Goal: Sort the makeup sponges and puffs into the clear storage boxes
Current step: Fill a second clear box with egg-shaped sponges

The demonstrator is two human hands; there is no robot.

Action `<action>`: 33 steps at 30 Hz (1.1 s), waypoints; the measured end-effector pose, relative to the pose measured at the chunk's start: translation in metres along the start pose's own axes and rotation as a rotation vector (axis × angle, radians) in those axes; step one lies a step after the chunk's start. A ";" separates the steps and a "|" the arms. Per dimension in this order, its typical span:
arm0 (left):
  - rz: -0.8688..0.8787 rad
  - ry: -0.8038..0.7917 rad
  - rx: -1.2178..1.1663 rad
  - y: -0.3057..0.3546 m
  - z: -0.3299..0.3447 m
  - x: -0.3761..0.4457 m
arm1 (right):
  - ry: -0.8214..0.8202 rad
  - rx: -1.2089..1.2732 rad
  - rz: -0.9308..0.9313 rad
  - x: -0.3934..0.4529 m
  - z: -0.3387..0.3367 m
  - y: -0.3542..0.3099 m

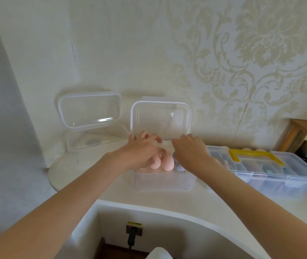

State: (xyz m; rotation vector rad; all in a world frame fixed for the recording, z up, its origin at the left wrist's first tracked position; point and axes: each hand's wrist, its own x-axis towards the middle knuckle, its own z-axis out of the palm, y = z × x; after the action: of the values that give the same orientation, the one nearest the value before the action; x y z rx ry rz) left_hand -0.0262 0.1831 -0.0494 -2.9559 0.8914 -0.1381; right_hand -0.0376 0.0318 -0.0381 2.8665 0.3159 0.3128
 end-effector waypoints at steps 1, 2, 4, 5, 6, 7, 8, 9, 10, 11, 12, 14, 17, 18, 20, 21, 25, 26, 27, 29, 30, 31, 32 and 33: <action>-0.004 -0.021 -0.018 0.002 -0.002 0.001 | -0.001 0.006 0.009 0.002 -0.001 0.003; -0.007 -0.039 -0.039 0.005 -0.004 0.003 | -0.007 0.063 0.023 0.004 -0.004 0.008; -0.008 -0.052 -0.085 0.010 -0.006 0.005 | -0.055 0.313 0.092 0.006 -0.015 0.025; -0.007 -0.051 -0.103 0.012 -0.006 0.005 | -0.044 0.429 0.145 0.009 -0.019 0.037; -0.002 -0.047 -0.112 0.014 -0.006 0.006 | -0.010 0.490 0.210 0.015 -0.021 0.052; 0.004 -0.047 -0.114 0.015 -0.005 0.006 | 0.024 0.502 0.279 0.021 -0.020 0.068; 0.011 -0.051 -0.109 0.017 -0.004 0.007 | 0.025 0.478 0.338 0.025 -0.017 0.084; 0.018 -0.058 -0.098 0.018 -0.004 0.007 | -0.024 0.435 0.376 0.028 -0.013 0.097; 0.027 -0.065 -0.086 0.019 -0.003 0.008 | -0.122 0.394 0.399 0.030 -0.007 0.108; 0.035 -0.066 -0.072 0.020 -0.003 0.009 | -0.241 0.360 0.414 0.032 -0.001 0.116; 0.046 -0.065 -0.057 0.021 -0.002 0.010 | -0.356 0.337 0.428 0.033 0.003 0.120; 0.063 -0.067 -0.038 0.022 -0.001 0.012 | -0.490 0.309 0.446 0.032 0.008 0.123; 0.068 -0.085 -0.016 0.022 0.000 0.014 | -0.471 0.291 0.455 0.031 0.011 0.125; 0.068 -0.086 -0.012 0.022 0.000 0.014 | -0.449 0.304 0.461 0.031 0.014 0.127; 0.074 -0.076 -0.003 0.022 0.001 0.015 | -0.402 0.325 0.470 0.030 0.018 0.130; 0.077 -0.069 -0.001 0.022 0.002 0.015 | -0.374 0.340 0.481 0.029 0.019 0.132; 0.071 -0.060 -0.012 0.023 0.002 0.017 | -0.230 0.365 0.511 0.026 0.003 0.136; 0.071 -0.062 -0.011 0.023 0.002 0.018 | -0.196 0.344 0.505 0.026 -0.004 0.137; 0.071 -0.063 -0.007 0.024 0.003 0.020 | -0.150 0.343 0.495 0.026 -0.012 0.137; 0.065 -0.063 -0.009 0.025 0.004 0.023 | -0.069 0.482 0.469 0.024 -0.027 0.133; 0.062 -0.065 -0.018 0.025 0.004 0.025 | -0.040 0.610 0.432 0.023 -0.035 0.131; 0.060 -0.064 -0.035 0.025 0.003 0.026 | -0.037 0.754 0.391 0.020 -0.043 0.125; 0.056 -0.055 -0.068 0.024 0.002 0.027 | -0.065 0.896 0.350 0.016 -0.049 0.118; 0.048 -0.034 -0.120 0.022 0.000 0.026 | -0.118 1.025 0.305 0.011 -0.054 0.110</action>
State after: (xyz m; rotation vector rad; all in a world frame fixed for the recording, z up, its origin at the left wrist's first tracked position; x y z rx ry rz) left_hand -0.0163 0.1505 -0.0490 -3.0321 0.9999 -0.0326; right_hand -0.0196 -0.0585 0.0436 3.9322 -0.0182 0.0069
